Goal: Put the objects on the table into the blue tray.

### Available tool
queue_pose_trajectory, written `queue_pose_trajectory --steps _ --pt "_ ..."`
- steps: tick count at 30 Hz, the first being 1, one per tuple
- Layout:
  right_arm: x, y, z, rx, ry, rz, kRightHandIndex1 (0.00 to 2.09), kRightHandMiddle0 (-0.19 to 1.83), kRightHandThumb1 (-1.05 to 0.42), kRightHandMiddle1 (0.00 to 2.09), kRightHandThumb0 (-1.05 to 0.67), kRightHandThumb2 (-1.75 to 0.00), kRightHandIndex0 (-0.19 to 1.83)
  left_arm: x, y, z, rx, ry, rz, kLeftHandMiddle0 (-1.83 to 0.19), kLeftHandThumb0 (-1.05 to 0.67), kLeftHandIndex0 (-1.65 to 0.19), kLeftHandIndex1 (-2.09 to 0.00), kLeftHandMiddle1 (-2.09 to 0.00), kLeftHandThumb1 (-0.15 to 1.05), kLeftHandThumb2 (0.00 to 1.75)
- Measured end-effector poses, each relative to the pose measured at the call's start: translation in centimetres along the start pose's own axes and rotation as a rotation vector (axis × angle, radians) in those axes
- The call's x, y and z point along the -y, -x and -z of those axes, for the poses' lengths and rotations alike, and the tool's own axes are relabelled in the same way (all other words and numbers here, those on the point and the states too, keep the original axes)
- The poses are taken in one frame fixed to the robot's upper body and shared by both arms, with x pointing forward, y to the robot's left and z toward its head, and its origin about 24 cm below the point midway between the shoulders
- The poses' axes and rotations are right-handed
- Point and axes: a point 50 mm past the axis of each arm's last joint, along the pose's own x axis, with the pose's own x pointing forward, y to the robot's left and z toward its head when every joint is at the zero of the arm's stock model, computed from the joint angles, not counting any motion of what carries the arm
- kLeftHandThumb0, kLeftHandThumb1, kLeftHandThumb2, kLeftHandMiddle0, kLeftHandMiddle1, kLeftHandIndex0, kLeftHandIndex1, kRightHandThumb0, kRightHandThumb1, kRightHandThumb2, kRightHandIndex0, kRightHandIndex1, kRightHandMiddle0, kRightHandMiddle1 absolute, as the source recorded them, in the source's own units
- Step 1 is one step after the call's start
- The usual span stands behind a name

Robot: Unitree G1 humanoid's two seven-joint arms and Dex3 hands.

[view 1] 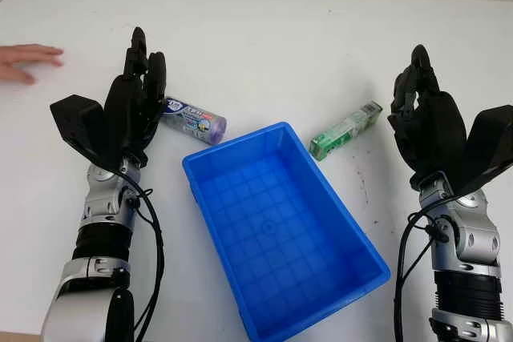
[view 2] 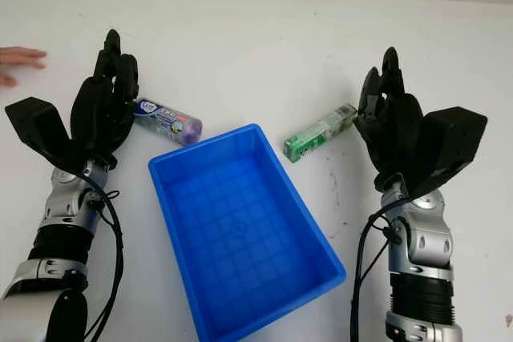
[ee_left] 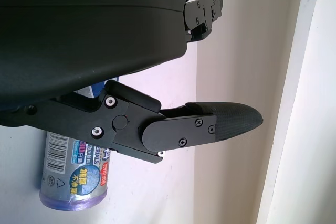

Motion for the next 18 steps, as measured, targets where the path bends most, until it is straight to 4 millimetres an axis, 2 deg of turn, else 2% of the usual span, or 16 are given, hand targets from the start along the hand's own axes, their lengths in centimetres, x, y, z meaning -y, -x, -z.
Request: queue_pose_trajectory --steps 7,12,14,15,17,18 --pt "0.0 0.0 0.0 -0.001 0.001 -0.010 0.00 -0.19 -1.05 0.00 -0.72 -0.75 -0.19 0.0 0.0 0.0 0.001 0.000 -0.002 0.19 -0.75 0.19 0.00 0.00 1.05 0.53" --pt "0.4 -0.3 -0.6 0.017 0.006 -0.024 0.02 -0.17 -1.05 0.02 -0.67 -0.54 -0.16 0.0 0.0 0.0 0.000 -0.003 -0.008 0.19 -0.74 0.19 -0.01 -0.02 1.05 0.53" --pt "0.9 -0.7 -2.0 0.049 0.072 -0.035 0.06 -0.11 -1.05 0.05 -0.64 -0.41 -0.08 0.0 0.0 0.0 0.000 -0.002 -0.011 0.19 -0.74 0.19 0.00 -0.02 1.05 0.54" --pt "1.3 -1.0 -2.9 0.069 0.138 -0.037 0.13 0.01 -1.04 0.12 -0.64 -0.25 0.05 0.0 0.0 0.0 0.000 -0.002 -0.012 0.19 -0.73 0.19 0.00 -0.01 1.05 0.55" --pt "2.1 -1.4 -5.2 0.113 0.301 -0.039 0.17 0.08 -0.99 0.21 -0.58 -0.12 0.13 0.0 0.0 0.0 0.001 -0.002 -0.012 0.19 -0.74 0.19 0.00 0.00 1.05 0.55" --pt "2.3 -1.7 -6.5 0.145 0.391 -0.057 0.20 0.00 -0.93 0.46 -0.53 -0.08 0.17 0.0 0.0 0.0 0.001 -0.002 -0.012 0.19 -0.74 0.19 0.00 0.00 1.05 0.55"
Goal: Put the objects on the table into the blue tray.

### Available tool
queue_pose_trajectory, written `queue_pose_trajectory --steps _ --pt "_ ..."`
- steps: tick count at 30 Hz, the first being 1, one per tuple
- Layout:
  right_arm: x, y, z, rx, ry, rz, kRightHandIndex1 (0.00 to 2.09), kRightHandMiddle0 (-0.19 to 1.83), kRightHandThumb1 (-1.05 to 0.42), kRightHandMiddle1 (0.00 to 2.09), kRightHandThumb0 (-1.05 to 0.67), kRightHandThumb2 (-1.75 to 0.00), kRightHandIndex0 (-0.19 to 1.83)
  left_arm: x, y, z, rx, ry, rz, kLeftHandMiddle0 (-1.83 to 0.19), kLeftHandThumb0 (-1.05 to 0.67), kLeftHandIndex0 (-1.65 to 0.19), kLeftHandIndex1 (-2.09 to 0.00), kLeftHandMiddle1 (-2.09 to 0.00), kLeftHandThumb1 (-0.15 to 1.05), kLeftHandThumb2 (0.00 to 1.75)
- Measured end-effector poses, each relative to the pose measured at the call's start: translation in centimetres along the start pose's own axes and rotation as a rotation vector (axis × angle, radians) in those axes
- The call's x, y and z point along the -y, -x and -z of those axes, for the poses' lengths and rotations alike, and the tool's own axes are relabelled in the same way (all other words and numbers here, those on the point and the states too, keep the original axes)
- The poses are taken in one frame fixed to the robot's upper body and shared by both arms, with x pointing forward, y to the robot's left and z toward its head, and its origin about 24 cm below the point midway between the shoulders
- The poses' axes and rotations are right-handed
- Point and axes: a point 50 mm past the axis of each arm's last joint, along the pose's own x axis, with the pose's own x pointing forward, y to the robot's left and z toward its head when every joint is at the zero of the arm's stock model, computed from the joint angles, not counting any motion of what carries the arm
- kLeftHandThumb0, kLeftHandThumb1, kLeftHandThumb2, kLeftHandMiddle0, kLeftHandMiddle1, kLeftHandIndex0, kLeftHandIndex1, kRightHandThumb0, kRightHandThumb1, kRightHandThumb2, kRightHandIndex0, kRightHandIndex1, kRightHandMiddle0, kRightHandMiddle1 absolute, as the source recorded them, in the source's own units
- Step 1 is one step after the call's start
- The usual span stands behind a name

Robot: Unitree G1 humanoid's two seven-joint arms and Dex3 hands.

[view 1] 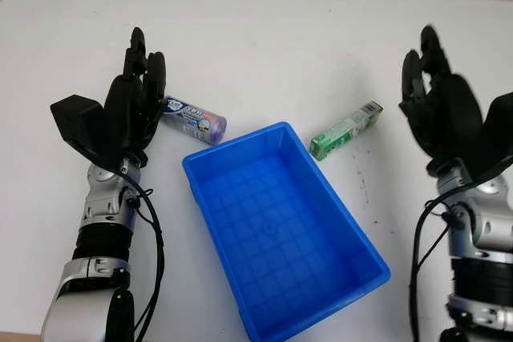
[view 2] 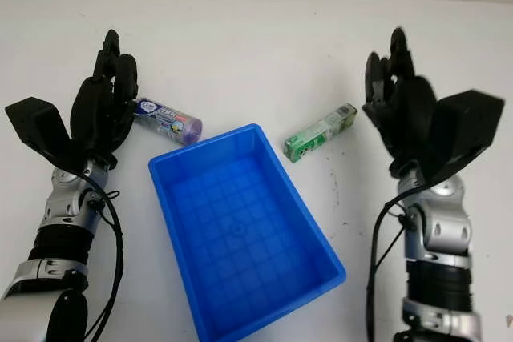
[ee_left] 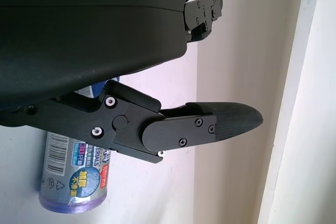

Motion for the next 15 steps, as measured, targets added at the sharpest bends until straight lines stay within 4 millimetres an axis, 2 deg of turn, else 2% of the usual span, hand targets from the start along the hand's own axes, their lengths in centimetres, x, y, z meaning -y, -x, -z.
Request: queue_pose_trajectory --steps 2,5,8,15 --pt "0.9 -0.7 -2.0 0.051 0.163 -0.050 0.23 -0.10 -0.86 0.74 -0.47 -0.05 0.20 0.0 0.0 0.0 0.000 0.001 0.001 0.19 -0.75 0.19 0.00 0.00 1.05 0.54" --pt "1.5 -1.7 -4.0 0.082 0.372 -0.119 0.24 -0.09 -0.78 0.78 -0.43 -0.04 0.21 0.1 0.0 0.0 -0.001 0.002 0.004 0.19 -0.76 0.19 0.00 0.00 1.05 0.53" --pt "1.4 -2.3 -4.4 0.096 0.530 -0.187 0.24 -0.06 -0.75 0.79 -0.47 -0.04 0.21 0.1 0.0 0.0 0.002 0.001 0.004 0.19 -0.76 0.19 -0.01 0.00 1.05 0.53" --pt "0.4 -2.8 -3.5 0.083 0.855 -0.346 0.15 0.18 -0.75 0.31 -0.40 -0.05 0.25 0.0 0.1 0.3 -0.010 0.004 0.008 0.19 -0.77 0.19 0.00 -0.01 1.05 0.52"
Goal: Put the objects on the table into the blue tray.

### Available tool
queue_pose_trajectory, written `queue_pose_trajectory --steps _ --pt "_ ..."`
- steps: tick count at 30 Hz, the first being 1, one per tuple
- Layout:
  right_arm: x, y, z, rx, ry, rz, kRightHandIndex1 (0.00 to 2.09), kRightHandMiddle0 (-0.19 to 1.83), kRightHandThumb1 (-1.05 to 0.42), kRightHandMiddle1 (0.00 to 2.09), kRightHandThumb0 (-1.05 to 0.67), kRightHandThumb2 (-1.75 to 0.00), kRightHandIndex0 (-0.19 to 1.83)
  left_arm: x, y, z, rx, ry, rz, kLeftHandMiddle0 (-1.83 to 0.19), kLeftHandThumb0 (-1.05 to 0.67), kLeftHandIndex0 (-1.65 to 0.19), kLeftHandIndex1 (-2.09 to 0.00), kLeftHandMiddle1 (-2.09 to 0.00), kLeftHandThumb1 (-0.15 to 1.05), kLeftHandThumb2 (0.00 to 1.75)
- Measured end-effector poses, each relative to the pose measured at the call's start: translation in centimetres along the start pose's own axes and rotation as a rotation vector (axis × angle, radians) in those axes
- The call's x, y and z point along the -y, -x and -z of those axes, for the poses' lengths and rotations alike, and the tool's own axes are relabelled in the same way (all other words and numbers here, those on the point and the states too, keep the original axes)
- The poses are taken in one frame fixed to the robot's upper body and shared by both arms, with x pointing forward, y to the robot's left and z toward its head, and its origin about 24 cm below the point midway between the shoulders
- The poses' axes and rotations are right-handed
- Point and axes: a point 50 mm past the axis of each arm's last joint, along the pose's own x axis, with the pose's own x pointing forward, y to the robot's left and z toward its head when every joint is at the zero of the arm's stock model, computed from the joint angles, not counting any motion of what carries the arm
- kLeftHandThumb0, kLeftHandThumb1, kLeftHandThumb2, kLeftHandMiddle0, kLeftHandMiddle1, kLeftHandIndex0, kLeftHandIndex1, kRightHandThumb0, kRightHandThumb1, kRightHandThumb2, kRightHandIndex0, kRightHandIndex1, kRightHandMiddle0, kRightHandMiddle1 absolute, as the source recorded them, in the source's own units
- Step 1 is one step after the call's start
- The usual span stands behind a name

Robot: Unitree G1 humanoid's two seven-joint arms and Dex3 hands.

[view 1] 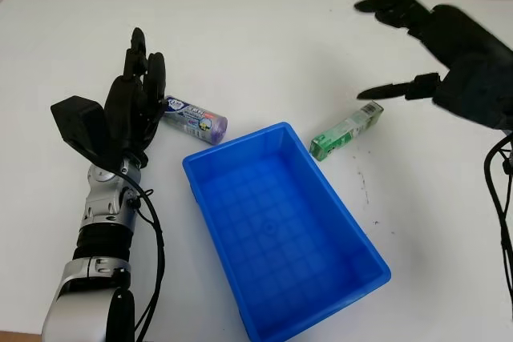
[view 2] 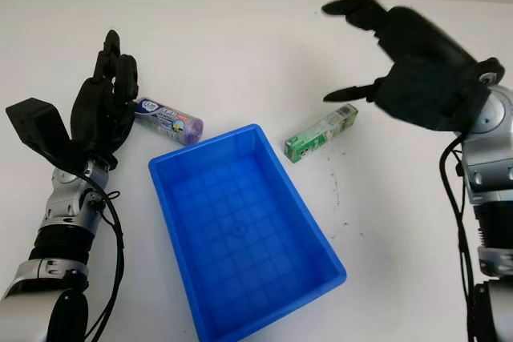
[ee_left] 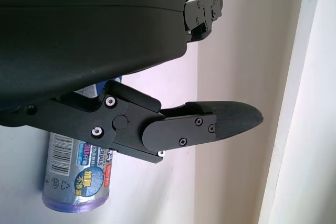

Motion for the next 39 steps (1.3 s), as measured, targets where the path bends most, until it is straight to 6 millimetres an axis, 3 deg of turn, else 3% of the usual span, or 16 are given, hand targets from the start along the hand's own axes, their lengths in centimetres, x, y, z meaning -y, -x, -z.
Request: queue_pose_trajectory --steps 4,16,22,26,30,31,33,34,37,39 --pt "-0.7 -0.3 -0.1 -0.022 0.079 -0.086 0.12 0.24 -0.77 0.19 -0.42 -0.06 0.25 0.0 0.0 0.0 -0.001 0.000 0.000 0.19 -0.78 0.19 -0.01 -0.01 1.05 0.51" --pt "-2.3 -0.8 -0.1 0.041 0.199 -0.174 0.12 0.36 -0.79 0.13 -0.46 -0.06 0.33 0.0 0.0 0.0 0.002 -0.002 -0.002 0.19 -0.79 0.19 -0.01 -0.01 1.05 0.50" --pt "-3.7 -0.8 0.1 0.070 0.212 -0.209 0.13 0.42 -0.79 0.13 -0.38 -0.06 0.38 0.0 0.0 0.0 0.002 -0.002 -0.001 0.19 -0.78 0.19 -0.01 -0.01 1.05 0.50" --pt "-5.0 -0.6 0.5 0.090 0.241 -0.240 0.16 0.53 -0.79 0.15 -0.36 -0.06 0.48 0.0 0.0 0.0 0.002 -0.002 -0.002 0.19 -0.77 0.19 -0.01 -0.02 1.05 0.50" --pt "-6.3 -0.4 0.7 0.138 0.296 -0.233 0.30 0.70 -0.79 0.22 -0.36 -0.06 0.71 -0.1 0.0 0.0 0.002 -0.002 -0.002 0.19 -0.77 0.19 0.00 -0.02 1.05 0.51" --pt "-6.5 -0.4 0.7 0.146 0.318 -0.222 0.50 0.72 -0.81 0.28 -0.37 -0.06 0.67 -0.1 0.0 0.0 0.001 -0.003 -0.003 0.19 -0.77 0.19 0.00 -0.02 1.05 0.51" --pt "-6.8 -0.4 0.6 0.165 0.370 -0.204 1.46 0.70 -0.83 0.47 -0.38 -0.06 0.35 -0.1 0.0 0.0 0.003 -0.003 -0.001 0.19 -0.77 0.19 0.00 -0.02 1.05 0.51" --pt "-7.0 -0.4 0.6 0.175 0.395 -0.197 1.82 0.66 -0.84 0.70 -0.37 -0.06 0.32 -0.1 0.0 0.0 0.004 -0.003 0.000 0.19 -0.77 0.19 0.00 -0.02 1.05 0.51" --pt "-7.4 -0.3 0.8 0.200 0.439 -0.168 2.06 0.59 -0.89 1.20 -0.44 -0.06 0.59 -0.1 0.0 0.1 0.002 -0.004 0.001 0.19 -0.77 0.19 0.00 -0.02 1.05 0.52" --pt "-7.7 -0.1 0.9 0.227 0.480 -0.131 2.09 0.59 -0.95 1.82 -0.54 -0.06 0.81 -0.1 0.0 0.1 0.001 -0.004 0.003 0.19 -0.77 0.19 0.00 -0.01 1.05 0.51"
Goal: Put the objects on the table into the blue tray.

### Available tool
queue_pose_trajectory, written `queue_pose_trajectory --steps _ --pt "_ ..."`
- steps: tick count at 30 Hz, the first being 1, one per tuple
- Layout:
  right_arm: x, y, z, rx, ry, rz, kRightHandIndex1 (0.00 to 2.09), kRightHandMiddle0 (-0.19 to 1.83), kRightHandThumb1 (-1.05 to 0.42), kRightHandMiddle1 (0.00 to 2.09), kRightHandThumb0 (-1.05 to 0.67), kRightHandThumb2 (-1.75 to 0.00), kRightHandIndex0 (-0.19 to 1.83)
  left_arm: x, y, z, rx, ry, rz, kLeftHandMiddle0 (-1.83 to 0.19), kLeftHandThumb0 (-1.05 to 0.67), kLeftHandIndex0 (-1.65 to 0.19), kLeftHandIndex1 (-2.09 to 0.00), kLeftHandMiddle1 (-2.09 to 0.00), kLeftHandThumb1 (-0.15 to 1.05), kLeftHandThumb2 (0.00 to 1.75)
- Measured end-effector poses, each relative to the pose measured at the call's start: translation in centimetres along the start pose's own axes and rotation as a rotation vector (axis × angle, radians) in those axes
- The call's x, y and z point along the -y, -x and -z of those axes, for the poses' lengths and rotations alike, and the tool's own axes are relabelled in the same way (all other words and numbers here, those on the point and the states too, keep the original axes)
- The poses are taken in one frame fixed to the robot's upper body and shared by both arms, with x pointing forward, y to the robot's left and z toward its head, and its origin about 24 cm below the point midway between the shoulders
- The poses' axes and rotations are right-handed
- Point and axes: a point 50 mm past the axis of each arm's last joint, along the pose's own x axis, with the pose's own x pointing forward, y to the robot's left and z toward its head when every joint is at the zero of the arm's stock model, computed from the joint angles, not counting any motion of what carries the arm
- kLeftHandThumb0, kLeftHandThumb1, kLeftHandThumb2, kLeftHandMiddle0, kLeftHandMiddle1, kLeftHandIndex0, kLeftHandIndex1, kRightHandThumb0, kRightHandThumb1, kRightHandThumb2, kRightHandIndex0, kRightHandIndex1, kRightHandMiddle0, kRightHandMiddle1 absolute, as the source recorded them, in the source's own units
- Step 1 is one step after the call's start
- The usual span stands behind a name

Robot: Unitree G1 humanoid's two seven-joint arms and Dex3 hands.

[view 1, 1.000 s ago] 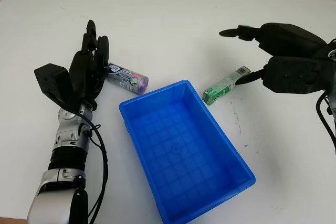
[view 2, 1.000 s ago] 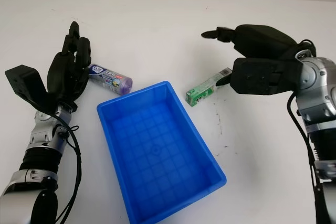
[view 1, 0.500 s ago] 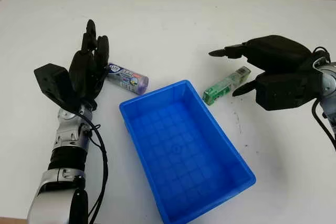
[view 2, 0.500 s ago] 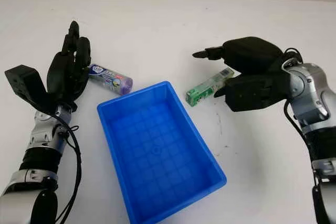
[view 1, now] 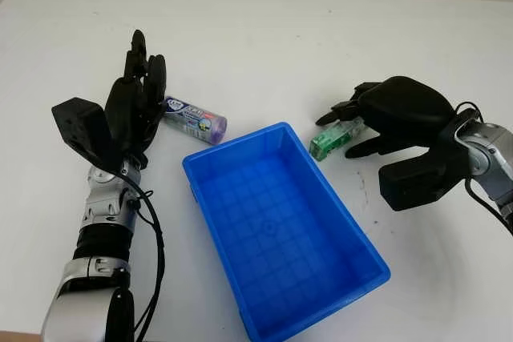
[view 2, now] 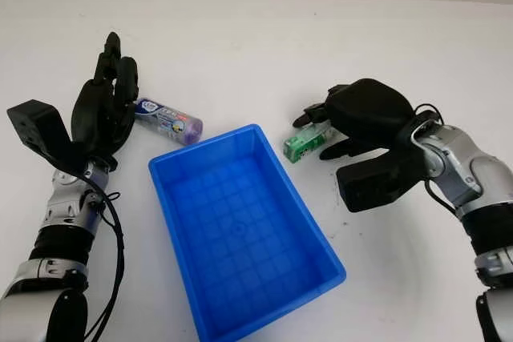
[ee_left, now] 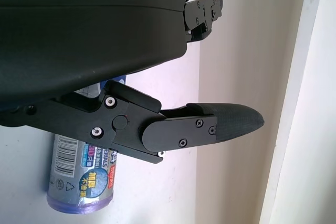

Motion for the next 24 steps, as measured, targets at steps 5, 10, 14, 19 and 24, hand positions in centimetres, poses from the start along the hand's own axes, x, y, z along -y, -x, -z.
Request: queue_pose_trajectory --steps 5,10,14,19,24 --pt "-0.7 0.3 0.2 0.014 0.079 0.086 2.09 0.77 -1.04 2.09 -0.57 -0.07 1.10 0.0 0.0 0.2 -0.008 0.002 0.001 0.19 -0.78 0.19 0.00 0.00 1.05 0.50" --pt "-0.6 0.2 0.6 -0.007 0.065 0.115 2.09 0.72 -1.01 2.09 -0.54 -0.05 1.11 0.0 0.0 0.2 -0.010 0.002 0.005 0.19 -0.78 0.19 0.00 0.00 1.05 0.50" --pt "-0.4 0.2 1.0 -0.046 -0.016 0.161 2.09 0.68 -0.98 2.09 -0.47 -0.05 0.91 0.0 0.0 0.2 -0.010 -0.001 0.005 0.19 -0.78 0.19 0.00 0.00 1.05 0.50" --pt "2.9 -0.3 1.6 -0.093 -0.175 0.327 2.09 0.66 -0.99 2.09 -0.43 -0.06 0.86 0.0 0.0 0.2 -0.010 -0.001 0.007 0.19 -0.78 0.19 0.00 -0.01 1.05 0.49" --pt "7.2 -0.6 1.0 -0.073 -0.360 0.488 2.09 0.73 -1.00 2.09 -0.42 -0.06 0.93 0.0 0.0 0.3 -0.013 -0.004 0.004 0.19 -0.78 0.19 0.00 -0.01 1.05 0.50"
